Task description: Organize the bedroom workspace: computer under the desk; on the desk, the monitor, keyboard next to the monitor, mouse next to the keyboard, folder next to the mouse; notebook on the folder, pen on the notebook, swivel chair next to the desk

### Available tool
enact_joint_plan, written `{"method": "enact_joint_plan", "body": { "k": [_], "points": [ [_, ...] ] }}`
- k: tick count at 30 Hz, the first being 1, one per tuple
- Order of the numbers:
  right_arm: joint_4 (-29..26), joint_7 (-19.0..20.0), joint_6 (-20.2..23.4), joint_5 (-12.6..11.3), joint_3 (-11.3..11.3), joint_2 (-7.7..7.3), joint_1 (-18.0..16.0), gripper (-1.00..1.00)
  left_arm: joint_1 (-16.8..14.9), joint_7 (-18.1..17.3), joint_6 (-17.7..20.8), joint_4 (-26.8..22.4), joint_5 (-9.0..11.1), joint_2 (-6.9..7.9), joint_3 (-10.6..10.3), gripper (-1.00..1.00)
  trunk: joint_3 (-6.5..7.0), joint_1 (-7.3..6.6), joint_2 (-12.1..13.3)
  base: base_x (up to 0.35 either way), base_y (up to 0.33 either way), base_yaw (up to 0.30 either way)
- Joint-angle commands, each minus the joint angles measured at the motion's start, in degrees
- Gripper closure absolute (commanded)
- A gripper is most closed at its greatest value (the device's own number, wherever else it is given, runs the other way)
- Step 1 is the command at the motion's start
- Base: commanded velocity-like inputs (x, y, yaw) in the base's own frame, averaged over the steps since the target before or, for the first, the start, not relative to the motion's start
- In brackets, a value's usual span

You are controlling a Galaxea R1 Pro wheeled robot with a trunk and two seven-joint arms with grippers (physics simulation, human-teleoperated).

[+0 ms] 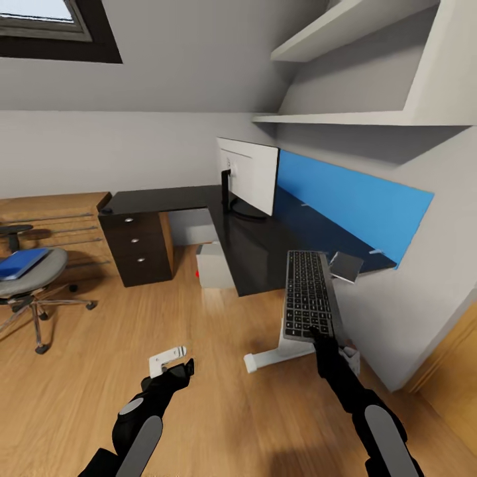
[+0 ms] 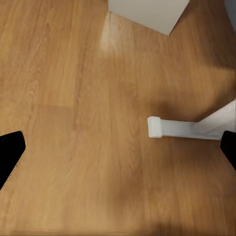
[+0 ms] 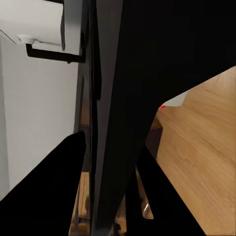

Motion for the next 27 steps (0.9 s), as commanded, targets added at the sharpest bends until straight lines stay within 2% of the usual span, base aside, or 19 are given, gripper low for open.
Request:
{"method": "enact_joint_plan", "body": {
  "k": [1,9,20,27],
  "points": [
    [-0.1,-0.4,0.3,-0.6,-0.1,0.06,0.0,1.0,-0.1,0.5,0.1,0.0,0.5,0.06,-0.1,-1.0,0.0,-0.01,0.0,-0.01,0.0,0.245],
    [-0.2,-0.3,0.3,-0.5,1.2,0.02,0.0,1.0,-0.1,0.6,0.1,0.5,0.4,-0.03,-0.2,-1.0,0.33,-0.01,0.0,-0.002,0.0,0.232],
    [-0.3,0.0,0.3,-0.6,1.3,-0.31,0.0,1.0,-0.1,0.6,0.1,0.6,0.4,-0.03,-0.1,-1.0,0.4,-0.01,0.0,0.0,0.0,0.041],
    [-0.3,-0.4,0.2,-0.6,1.8,-0.03,0.0,1.0,-0.1,0.6,0.0,0.6,0.4,-0.03,-0.2,-1.0,0.86,-0.01,0.0,0.0,0.0,0.193]
  ]
}}
